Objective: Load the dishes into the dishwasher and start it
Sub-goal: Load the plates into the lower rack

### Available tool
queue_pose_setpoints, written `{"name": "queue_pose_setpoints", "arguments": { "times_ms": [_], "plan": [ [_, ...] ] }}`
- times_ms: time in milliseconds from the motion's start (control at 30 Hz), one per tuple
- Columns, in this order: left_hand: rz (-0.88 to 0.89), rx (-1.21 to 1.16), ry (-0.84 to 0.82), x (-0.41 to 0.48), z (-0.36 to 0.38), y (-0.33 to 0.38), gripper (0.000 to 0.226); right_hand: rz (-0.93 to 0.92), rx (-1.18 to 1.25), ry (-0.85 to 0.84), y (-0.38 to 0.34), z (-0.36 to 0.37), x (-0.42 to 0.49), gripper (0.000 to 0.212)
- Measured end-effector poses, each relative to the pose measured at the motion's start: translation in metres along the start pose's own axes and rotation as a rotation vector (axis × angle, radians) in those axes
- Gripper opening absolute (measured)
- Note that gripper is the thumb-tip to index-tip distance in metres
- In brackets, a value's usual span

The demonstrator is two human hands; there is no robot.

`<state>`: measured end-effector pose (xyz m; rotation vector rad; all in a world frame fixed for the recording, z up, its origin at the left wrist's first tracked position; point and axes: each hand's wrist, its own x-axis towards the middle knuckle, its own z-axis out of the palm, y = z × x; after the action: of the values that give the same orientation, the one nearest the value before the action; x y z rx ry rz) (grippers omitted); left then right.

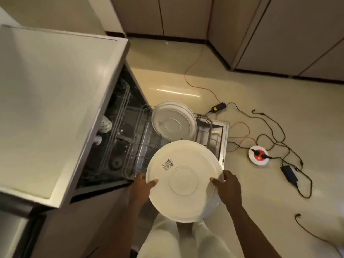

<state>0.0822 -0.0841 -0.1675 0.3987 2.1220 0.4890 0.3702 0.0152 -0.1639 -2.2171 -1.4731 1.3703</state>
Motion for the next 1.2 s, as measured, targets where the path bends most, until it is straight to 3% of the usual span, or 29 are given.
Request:
{"name": "queue_pose_setpoints", "arguments": {
  "times_ms": [200, 333, 533, 767, 1200],
  "plan": [
    [-0.004, 0.088, -0.066, 0.092, 0.015, 0.011, 0.035, 0.047, -0.01, 0.039, -0.002, 0.038, 0.056, 0.055],
    [0.056, 0.18, -0.044, 0.166, 0.025, 0.028, 0.039, 0.041, -0.015, 0.089, -0.017, 0.072, 0.106, 0.046],
    [0.193, 0.151, 0.064, 0.264, 0.029, 0.088, 0.047, -0.061, 0.042, 0.161, -0.049, 0.111, 0.198, 0.04],
    [0.338, 0.062, 0.134, 0.357, 0.034, 0.147, 0.035, -0.15, 0.082, 0.229, -0.088, 0.137, 0.275, 0.04],
    [0.271, 0.035, 0.132, 0.416, 0.053, 0.12, 0.037, -0.131, 0.032, 0.187, -0.074, 0.173, 0.3, 0.039]
  ]
}}
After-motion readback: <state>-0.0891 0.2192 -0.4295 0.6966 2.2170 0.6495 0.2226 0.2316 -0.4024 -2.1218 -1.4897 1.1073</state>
